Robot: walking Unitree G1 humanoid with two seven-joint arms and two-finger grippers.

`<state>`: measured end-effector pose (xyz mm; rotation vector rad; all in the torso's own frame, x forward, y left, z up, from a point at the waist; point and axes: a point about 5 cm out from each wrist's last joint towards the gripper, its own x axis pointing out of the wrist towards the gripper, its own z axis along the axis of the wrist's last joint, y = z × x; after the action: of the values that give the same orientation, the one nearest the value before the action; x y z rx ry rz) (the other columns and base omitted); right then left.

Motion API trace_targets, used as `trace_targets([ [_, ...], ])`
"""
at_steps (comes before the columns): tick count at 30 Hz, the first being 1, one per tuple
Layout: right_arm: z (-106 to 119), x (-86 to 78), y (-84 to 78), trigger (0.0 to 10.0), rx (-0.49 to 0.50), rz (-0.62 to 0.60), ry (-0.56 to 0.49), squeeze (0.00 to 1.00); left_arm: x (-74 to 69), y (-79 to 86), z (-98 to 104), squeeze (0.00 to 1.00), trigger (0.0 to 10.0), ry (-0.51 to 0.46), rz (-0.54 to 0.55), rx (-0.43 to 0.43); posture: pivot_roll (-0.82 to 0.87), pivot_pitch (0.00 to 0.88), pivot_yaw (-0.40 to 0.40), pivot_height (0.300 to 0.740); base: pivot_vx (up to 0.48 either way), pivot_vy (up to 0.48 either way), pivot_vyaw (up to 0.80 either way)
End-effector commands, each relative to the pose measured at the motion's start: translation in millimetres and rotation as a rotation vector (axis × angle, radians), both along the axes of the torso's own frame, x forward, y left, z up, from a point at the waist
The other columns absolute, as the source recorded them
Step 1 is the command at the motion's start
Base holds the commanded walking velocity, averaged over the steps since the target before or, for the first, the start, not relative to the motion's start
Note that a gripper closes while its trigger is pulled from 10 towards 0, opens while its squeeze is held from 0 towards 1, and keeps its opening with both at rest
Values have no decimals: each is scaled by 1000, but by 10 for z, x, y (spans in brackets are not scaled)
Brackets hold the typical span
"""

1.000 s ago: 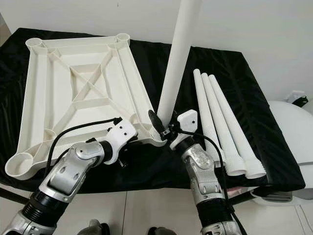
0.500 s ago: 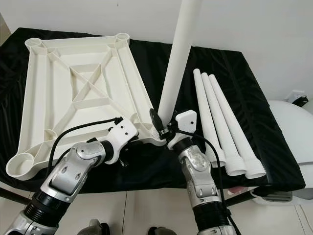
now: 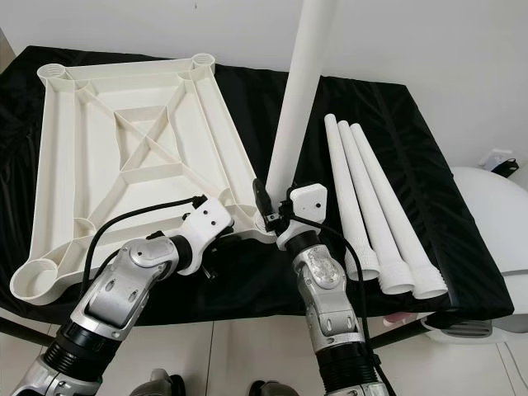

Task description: Building children table

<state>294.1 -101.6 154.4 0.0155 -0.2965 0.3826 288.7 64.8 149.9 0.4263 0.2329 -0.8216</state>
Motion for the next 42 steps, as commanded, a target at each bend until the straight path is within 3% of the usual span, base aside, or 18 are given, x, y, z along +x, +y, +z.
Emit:
trace_targets([
  [1, -333, -75, 112, 10000, -29, 16, 162, 0, 84, -8, 109, 0, 10000, -89, 135, -36, -21, 141, -70, 740, 0, 0, 0],
  [14, -278, -57, 144, 10000, -20, -95, 133, 0, 105, -19, 134, 0, 10000, -96, 138, -40, -19, 140, -68, 740, 0, 0, 0],
  [21, -261, -110, 291, 10000, 3, -121, 134, 0, 116, -29, 157, 0, 10000, -102, 139, -45, -18, 137, -71, 740, 0, 0, 0],
  [42, -282, -103, 285, 10000, -13, -157, 147, 0, 108, -34, 141, 0, 10000, -101, 144, -47, -13, 124, -84, 740, 0, 0, 0],
])
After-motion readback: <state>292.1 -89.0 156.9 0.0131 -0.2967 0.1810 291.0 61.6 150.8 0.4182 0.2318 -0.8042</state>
